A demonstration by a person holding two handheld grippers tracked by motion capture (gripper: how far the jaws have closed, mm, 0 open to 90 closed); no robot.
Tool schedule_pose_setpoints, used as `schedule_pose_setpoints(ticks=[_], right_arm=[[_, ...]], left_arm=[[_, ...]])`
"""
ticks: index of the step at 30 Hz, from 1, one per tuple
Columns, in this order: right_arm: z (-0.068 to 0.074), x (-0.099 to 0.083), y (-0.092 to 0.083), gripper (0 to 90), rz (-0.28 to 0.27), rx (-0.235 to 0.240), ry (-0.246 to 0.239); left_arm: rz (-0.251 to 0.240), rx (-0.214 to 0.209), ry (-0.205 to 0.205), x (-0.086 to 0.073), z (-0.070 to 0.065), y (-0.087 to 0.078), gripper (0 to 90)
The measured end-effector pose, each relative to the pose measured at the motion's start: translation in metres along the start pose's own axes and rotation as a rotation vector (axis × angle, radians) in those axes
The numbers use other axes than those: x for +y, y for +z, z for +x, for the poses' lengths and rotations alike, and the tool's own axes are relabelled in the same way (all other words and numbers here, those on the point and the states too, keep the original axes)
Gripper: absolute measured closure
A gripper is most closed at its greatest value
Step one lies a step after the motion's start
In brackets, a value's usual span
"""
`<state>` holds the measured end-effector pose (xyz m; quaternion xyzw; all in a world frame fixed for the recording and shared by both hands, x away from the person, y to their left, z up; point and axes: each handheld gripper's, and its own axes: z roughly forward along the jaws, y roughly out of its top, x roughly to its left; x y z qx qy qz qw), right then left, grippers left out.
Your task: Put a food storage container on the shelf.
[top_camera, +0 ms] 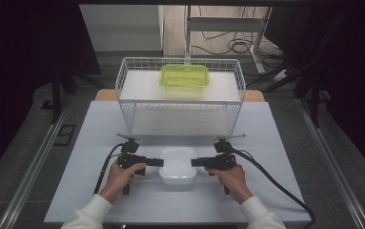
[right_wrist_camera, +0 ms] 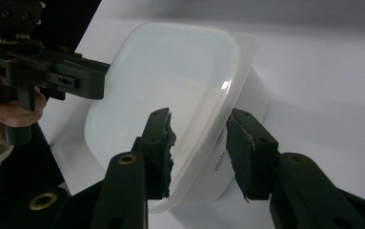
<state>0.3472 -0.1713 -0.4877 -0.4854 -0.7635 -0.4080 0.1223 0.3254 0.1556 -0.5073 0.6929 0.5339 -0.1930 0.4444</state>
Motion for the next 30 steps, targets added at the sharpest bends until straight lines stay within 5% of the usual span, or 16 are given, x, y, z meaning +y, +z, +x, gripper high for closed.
schedule_pose_setpoints(ticks=[6, 30], right_arm=[[-0.004, -0.003, -0.003, 66.6, -0.019, 0.04, 0.06], [0.005, -0.007, -0.014, 74.5, -0.078, 0.015, -0.019]], left_arm=[[-0.003, -0.007, -0.006, -0.002, -0.001, -0.003, 69.4], [-0.033, -0.003, 0.05, -0.008, -0.011, -0.01, 79.1]])
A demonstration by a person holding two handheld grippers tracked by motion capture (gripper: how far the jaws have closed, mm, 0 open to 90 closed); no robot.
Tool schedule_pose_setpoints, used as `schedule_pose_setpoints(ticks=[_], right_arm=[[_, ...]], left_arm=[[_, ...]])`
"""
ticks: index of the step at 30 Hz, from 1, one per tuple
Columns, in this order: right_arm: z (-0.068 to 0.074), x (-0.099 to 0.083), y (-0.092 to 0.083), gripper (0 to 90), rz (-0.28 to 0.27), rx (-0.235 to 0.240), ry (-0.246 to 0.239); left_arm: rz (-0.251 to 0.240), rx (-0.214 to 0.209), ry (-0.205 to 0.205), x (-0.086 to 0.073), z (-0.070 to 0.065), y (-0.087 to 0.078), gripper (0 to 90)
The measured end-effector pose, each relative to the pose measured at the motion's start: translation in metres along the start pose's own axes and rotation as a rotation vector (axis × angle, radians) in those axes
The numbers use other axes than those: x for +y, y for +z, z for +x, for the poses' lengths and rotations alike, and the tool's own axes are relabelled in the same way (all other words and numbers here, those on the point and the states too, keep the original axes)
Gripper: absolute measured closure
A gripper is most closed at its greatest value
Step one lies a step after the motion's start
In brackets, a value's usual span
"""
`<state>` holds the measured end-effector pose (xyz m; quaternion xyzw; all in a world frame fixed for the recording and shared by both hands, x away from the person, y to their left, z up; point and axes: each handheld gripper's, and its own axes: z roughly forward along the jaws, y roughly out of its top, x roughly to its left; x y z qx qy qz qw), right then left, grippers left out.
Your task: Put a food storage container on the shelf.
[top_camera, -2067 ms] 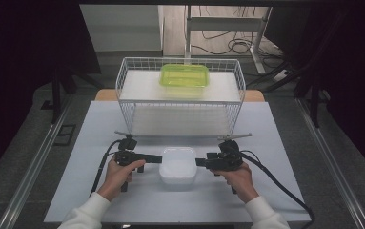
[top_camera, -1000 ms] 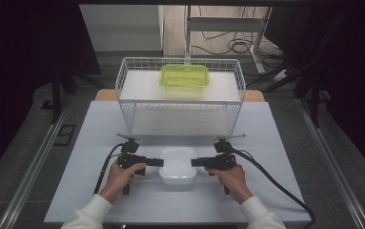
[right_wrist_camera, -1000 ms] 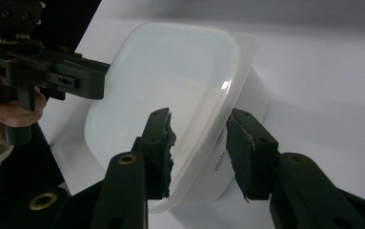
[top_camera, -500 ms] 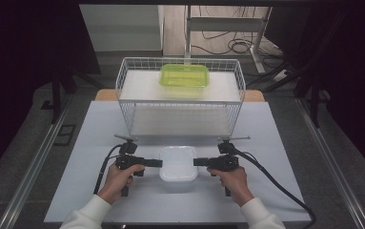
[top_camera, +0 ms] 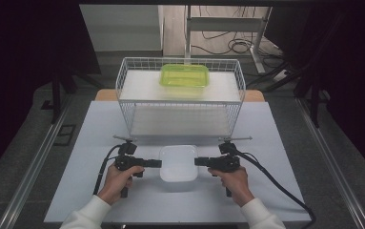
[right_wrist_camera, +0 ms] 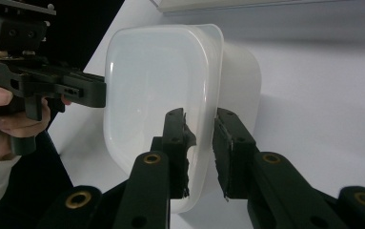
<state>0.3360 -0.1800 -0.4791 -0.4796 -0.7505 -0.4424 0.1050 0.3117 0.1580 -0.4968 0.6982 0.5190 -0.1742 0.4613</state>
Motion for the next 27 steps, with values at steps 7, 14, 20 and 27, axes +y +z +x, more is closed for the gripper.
schedule_pose_setpoints(ticks=[7, 14, 20, 27], right_arm=[[0.001, 0.0, -0.001, 75.0, -0.009, -0.011, -0.024], [0.004, 0.001, -0.003, 75.1, -0.015, -0.014, -0.045], [0.008, 0.002, -0.007, 75.2, -0.019, -0.011, -0.068], [0.012, 0.004, -0.011, 75.1, -0.032, -0.007, -0.091]], left_arm=[[0.0, 0.005, 0.023, 0.0, -0.003, -0.001, 79.8], [-0.006, 0.007, 0.035, 0.0, -0.005, -0.002, 79.8], [-0.008, 0.018, 0.051, 0.001, -0.009, -0.005, 79.5], [-0.02, 0.025, 0.07, 0.003, -0.015, -0.009, 79.5]])
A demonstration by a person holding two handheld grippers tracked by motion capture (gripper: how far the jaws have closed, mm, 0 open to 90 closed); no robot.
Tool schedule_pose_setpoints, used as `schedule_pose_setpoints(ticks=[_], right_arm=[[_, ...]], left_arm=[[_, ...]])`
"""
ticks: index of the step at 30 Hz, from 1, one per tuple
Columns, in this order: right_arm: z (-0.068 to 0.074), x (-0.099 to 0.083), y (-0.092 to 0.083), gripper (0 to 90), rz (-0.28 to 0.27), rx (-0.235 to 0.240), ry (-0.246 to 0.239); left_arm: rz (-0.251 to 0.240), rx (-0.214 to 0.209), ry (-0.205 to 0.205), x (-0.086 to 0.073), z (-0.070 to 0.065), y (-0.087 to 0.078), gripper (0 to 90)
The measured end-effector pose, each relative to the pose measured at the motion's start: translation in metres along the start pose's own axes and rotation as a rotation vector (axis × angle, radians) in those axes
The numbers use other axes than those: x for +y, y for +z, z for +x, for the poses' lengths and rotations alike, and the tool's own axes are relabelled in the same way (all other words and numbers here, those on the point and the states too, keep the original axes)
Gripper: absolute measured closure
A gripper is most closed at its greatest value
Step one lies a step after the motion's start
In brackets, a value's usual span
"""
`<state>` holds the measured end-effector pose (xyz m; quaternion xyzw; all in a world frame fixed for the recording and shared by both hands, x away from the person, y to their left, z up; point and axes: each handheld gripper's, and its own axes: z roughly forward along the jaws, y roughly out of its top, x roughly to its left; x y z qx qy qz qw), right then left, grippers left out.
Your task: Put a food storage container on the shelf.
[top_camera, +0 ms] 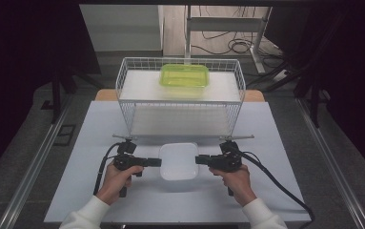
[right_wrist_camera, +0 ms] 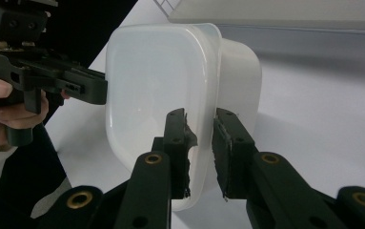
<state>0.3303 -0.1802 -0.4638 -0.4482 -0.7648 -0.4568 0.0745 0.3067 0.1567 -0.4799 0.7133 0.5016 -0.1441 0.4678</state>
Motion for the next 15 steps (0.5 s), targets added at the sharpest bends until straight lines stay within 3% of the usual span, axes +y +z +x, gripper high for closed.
schedule_pose_setpoints(ticks=[15], right_arm=[[0.007, 0.004, -0.009, 75.2, -0.031, 0.015, -0.026]], left_arm=[[-0.017, 0.011, 0.043, 0.008, -0.012, -0.009, 79.5]])
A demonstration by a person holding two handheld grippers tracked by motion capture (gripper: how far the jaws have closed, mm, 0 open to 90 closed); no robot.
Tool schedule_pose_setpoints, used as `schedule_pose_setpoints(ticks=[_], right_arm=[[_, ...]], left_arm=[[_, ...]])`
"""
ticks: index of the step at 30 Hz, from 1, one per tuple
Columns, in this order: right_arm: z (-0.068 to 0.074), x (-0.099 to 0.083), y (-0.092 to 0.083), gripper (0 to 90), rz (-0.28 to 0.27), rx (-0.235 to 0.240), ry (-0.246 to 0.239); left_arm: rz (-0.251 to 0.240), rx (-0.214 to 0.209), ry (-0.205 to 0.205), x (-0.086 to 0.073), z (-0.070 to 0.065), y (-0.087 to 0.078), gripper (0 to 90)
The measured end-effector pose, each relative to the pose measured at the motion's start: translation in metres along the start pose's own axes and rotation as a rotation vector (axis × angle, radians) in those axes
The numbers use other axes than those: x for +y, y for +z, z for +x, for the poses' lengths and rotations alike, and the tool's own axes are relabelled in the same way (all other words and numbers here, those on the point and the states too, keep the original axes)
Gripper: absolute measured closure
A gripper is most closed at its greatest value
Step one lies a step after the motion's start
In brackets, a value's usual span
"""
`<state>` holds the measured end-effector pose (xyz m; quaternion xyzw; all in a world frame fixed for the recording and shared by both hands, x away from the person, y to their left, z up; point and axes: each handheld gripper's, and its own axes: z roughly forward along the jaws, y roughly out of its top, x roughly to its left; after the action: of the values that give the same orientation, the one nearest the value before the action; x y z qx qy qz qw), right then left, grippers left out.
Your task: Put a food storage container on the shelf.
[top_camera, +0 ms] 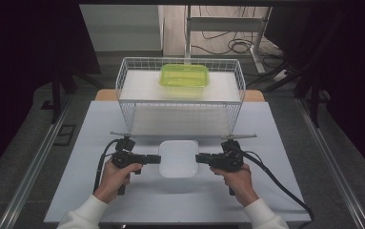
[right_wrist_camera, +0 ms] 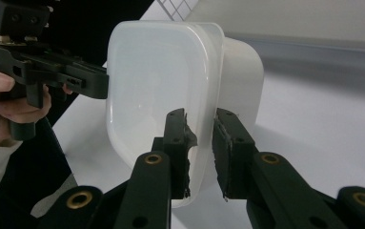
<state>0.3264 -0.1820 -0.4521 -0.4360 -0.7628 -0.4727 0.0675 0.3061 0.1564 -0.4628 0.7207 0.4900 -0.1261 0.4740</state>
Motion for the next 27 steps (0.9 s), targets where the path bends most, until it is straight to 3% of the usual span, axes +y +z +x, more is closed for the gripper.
schedule_pose_setpoints(ticks=[5, 10, 27], right_arm=[[0.0, 0.004, -0.004, 75.4, -0.022, 0.002, -0.009], [0.01, 0.015, -0.011, 75.4, -0.045, -0.013, -0.059], [0.027, 0.048, -0.035, 75.0, -0.104, -0.024, -0.129]], left_arm=[[-0.006, 0.006, 0.016, 0.006, -0.004, -0.001, 79.5], [-0.022, 0.007, 0.016, 0.013, -0.007, -0.004, 78.6], [-0.084, 0.009, 0.094, 0.049, -0.034, -0.026, 78.8]])
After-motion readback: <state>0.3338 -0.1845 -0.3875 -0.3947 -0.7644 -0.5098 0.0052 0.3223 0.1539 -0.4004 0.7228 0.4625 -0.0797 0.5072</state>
